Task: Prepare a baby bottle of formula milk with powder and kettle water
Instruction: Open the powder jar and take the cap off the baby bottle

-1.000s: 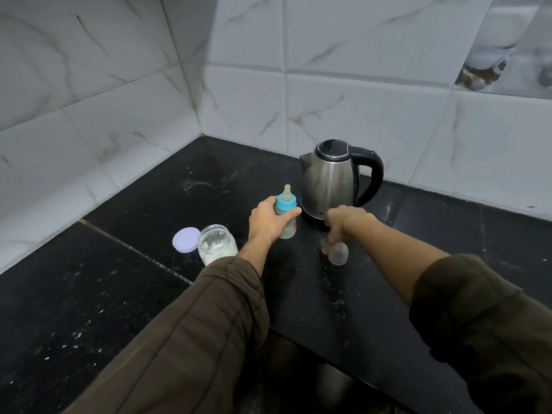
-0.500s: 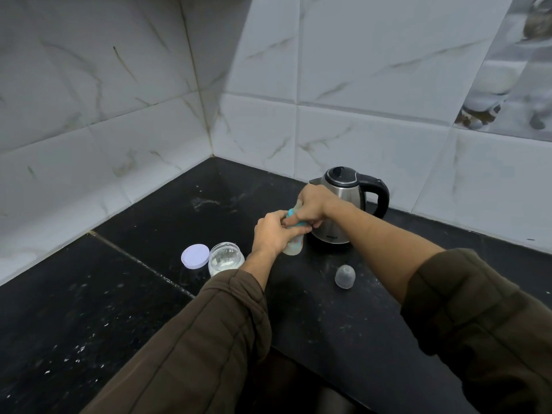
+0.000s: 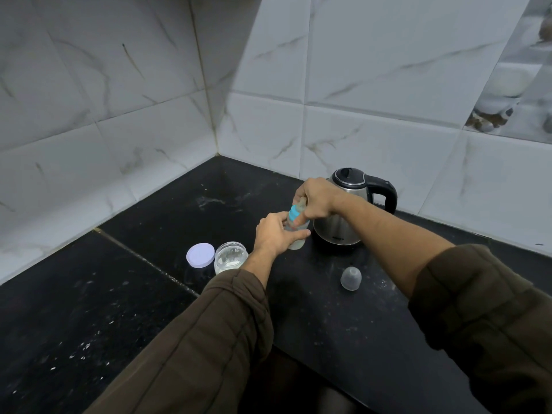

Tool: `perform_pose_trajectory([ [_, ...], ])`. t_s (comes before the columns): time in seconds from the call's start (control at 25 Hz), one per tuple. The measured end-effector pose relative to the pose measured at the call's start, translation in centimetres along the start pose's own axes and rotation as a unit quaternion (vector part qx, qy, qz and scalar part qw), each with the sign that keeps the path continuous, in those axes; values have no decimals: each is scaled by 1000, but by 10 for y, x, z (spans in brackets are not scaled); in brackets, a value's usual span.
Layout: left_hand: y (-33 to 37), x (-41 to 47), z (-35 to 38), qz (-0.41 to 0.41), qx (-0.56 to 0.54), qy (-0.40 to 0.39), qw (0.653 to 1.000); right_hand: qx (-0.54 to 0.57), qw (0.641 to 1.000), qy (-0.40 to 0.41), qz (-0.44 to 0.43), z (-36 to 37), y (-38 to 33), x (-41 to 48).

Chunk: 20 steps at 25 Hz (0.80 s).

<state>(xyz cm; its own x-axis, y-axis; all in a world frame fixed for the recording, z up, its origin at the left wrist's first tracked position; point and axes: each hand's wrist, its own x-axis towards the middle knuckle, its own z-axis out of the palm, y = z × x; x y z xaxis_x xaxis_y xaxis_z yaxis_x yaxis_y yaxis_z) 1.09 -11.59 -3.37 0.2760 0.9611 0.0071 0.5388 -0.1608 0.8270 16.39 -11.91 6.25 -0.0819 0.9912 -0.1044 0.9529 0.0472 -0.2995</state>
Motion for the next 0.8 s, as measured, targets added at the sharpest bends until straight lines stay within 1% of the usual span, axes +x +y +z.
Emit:
perform_pose_trajectory([
  [0.12,0,3,1,-6,11,-10,1000,-8,998,-47,-32,2,4,4],
  [0.2,2,3,1,-19,17,-3,1000,9,998,-56,-28,3,4,7],
  [0.28,4,5,2,-29,26,4,999,31,999,-40,5,0,1,8],
  [0.36,5,6,3,-35,33,13,999,3,998,-21,54,-4,-2,9],
  [0.44,5,7,2,-32,31,13,999,-29,997,-25,68,-5,-4,9],
  [0.52,5,7,1,-29,31,8,999,-26,998,-35,43,-4,-4,8],
  [0.68,5,4,0,-34,28,9,999,-42,997,-59,-33,-9,-6,3],
  [0.76,7,5,-1,-30,21,12,999,-29,997,-63,-36,-8,-9,6],
  [0.8,8,6,-1,-29,19,14,999,-12,998,-62,-22,-7,-10,8],
])
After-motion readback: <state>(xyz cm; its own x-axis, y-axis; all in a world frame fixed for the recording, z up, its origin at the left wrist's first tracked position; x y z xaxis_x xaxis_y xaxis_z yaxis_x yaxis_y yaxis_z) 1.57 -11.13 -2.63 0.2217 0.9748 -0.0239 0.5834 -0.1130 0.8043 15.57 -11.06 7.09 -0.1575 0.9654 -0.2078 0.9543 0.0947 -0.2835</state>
